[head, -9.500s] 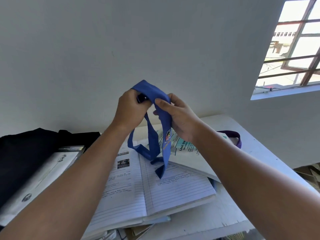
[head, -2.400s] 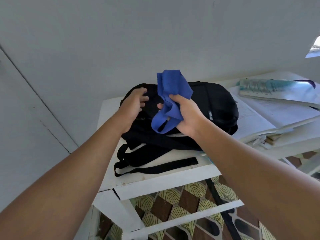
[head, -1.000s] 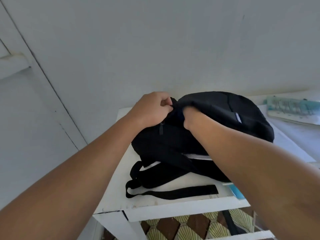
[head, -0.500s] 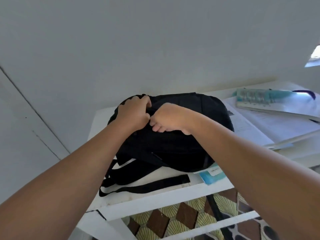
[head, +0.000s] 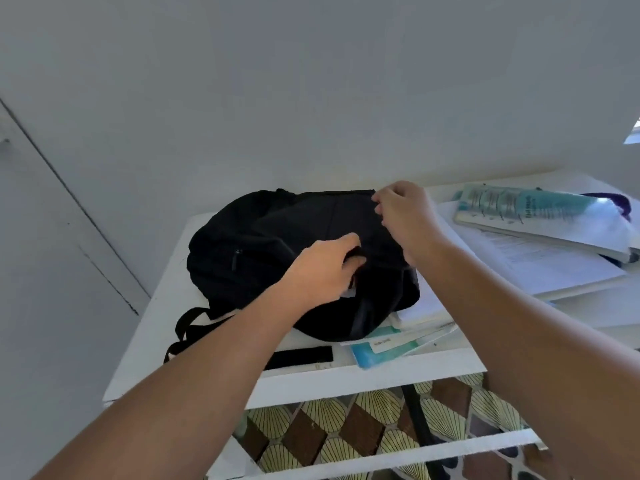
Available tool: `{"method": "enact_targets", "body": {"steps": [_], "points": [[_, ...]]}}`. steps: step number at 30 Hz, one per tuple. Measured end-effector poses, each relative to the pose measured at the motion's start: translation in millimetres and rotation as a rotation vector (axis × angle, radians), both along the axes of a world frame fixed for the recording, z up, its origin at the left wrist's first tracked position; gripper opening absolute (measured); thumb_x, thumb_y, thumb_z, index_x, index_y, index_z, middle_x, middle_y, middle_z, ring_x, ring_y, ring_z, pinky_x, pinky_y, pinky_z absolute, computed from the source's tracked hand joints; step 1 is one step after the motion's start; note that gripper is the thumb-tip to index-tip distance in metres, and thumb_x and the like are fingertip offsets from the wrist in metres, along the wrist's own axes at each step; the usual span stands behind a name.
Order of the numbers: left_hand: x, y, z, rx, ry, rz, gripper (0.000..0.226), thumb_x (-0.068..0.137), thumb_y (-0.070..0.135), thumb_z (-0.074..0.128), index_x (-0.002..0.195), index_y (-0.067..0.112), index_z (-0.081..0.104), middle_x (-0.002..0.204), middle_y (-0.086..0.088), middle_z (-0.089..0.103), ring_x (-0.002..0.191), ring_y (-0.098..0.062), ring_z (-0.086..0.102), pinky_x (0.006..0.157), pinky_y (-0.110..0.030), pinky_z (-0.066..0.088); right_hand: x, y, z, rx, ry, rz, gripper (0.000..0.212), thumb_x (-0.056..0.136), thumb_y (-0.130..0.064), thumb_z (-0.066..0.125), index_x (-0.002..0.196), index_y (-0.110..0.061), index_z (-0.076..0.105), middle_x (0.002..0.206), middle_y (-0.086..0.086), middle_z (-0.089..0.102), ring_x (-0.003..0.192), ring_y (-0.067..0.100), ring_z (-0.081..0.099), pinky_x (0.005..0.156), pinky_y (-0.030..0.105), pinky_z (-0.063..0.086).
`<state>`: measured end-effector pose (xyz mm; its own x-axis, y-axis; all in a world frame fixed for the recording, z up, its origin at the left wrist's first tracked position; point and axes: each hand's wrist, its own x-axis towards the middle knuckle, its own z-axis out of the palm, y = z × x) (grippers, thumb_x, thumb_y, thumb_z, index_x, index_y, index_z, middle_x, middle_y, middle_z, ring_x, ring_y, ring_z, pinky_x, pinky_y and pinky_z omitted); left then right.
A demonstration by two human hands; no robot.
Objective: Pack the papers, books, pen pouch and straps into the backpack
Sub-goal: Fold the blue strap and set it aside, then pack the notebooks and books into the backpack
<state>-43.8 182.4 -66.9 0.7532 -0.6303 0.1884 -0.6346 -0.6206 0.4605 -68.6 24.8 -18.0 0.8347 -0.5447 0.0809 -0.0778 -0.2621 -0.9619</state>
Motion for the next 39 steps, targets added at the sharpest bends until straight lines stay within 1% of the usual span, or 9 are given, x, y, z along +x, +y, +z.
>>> {"method": "enact_targets", "body": {"steps": [3, 6, 11, 13, 15, 19, 25, 30, 39], "points": [[11.2, 1.3, 14.9, -0.523, 0.243, 0.441, 0.018, 0.106, 0.031, 0.048, 0.107, 0.013, 0.052, 0.086, 0.003, 0.060, 0.081, -0.019, 0.059, 0.069, -0.031, 0.047, -3.1, -7.4, 8.4, -0.051, -0.196, -0.089, 0.021, 0.100, -0.023, 0.045, 0.103, -0.023, 0.066, 0.081, -0.009, 0.064, 0.068, 0.012, 0.055, 0.060, 0.029, 0.039], [23.2, 9.3, 23.7, -0.939, 0.522, 0.764, 0.024, 0.105, 0.029, 0.048, 0.123, 0.014, 0.049, 0.097, 0.007, 0.054, 0.099, -0.020, 0.056, 0.091, -0.037, 0.050, 1.1, -1.0, 3.9, -0.054, -0.260, -0.025, 0.008, 0.102, -0.026, 0.046, 0.103, -0.027, 0.053, 0.078, -0.006, 0.058, 0.064, 0.012, 0.051, 0.055, 0.029, 0.037], [33.8, 40.0, 31.6, -1.333, 0.617, 1.168, 0.033, 0.102, 0.022, 0.051, 0.132, 0.007, 0.051, 0.125, -0.006, 0.060, 0.114, -0.030, 0.060, 0.101, -0.043, 0.051, 31.5, 39.3, -26.8, -0.146, 0.133, 0.548, 0.047, 0.108, -0.042, 0.048, 0.153, -0.033, 0.038, 0.100, -0.009, 0.056, 0.087, 0.006, 0.060, 0.067, 0.025, 0.048], [32.7, 64.3, 34.8, -1.318, 0.593, 1.382, 0.048, 0.104, 0.021, 0.044, 0.150, 0.009, 0.040, 0.144, -0.005, 0.053, 0.124, -0.022, 0.056, 0.094, -0.025, 0.050, 44.7, 69.7, -37.3, -0.215, 0.148, 0.696, 0.054, 0.109, -0.043, 0.045, 0.161, -0.038, 0.030, 0.120, -0.002, 0.059, 0.100, 0.013, 0.063, 0.086, 0.033, 0.056], [41.2, 90.7, 34.0, -1.290, 0.538, 1.465, 0.066, 0.104, 0.025, 0.043, 0.162, 0.023, 0.010, 0.155, -0.004, 0.042, 0.128, -0.017, 0.052, 0.078, -0.018, 0.052, 58.0, 95.5, -43.8, -0.333, 0.160, 0.786, 0.054, 0.110, -0.042, 0.042, 0.162, -0.040, 0.030, 0.162, 0.010, 0.036, 0.142, 0.024, 0.043, 0.117, 0.037, 0.038], [45.2, 121.6, 38.3, -0.877, 0.302, 1.537, 0.079, 0.098, 0.021, 0.057, 0.161, 0.007, 0.011, 0.164, -0.023, 0.018, 0.148, -0.043, 0.025, 0.119, -0.050, 0.029, 80.2, 126.0, -47.5, -0.459, 0.208, 0.849, 0.050, 0.111, -0.040, 0.039, 0.161, -0.037, 0.036, 0.174, 0.007, 0.009, 0.160, 0.029, 0.010, 0.129, 0.042, 0.016], [71.5, 81.4, 43.8, -0.540, -0.236, 1.127, 0.031, 0.092, 0.024, 0.061, 0.122, 0.022, 0.054, 0.129, -0.004, 0.050, 0.117, -0.027, 0.046, 0.093, -0.038, 0.043, 92.9, 98.1, -52.2, -0.312, -0.010, 0.535, 0.038, 0.107, -0.035, 0.049, 0.143, -0.025, 0.058, 0.138, -0.001, 0.057, 0.121, 0.014, 0.057, 0.099, 0.030, 0.045], [77.7, -13.4, 34.9, -0.589, 0.007, 0.692, 0.009, 0.096, 0.024, 0.058, 0.100, 0.017, 0.061, 0.088, 0.012, 0.062, 0.079, -0.006, 0.059, 0.072, -0.027, 0.046, 86.7, 6.9, -42.4, -0.193, -0.099, 0.235, 0.027, 0.105, -0.029, 0.054, 0.130, -0.023, 0.061, 0.109, -0.003, 0.066, 0.095, 0.014, 0.062, 0.072, 0.024, 0.043], [85.6, -252.1, 5.5, -0.411, 0.104, 0.455, 0.012, 0.096, 0.027, 0.056, 0.094, 0.018, 0.063, 0.086, 0.005, 0.066, 0.083, -0.019, 0.064, 0.074, -0.033, 0.051, 65.6, -220.6, -55.1, -0.147, -0.079, -0.043, 0.019, 0.103, -0.028, 0.054, 0.120, -0.025, 0.062, 0.095, -0.006, 0.068, 0.079, 0.016, 0.062, 0.070, 0.031, 0.048]]}}
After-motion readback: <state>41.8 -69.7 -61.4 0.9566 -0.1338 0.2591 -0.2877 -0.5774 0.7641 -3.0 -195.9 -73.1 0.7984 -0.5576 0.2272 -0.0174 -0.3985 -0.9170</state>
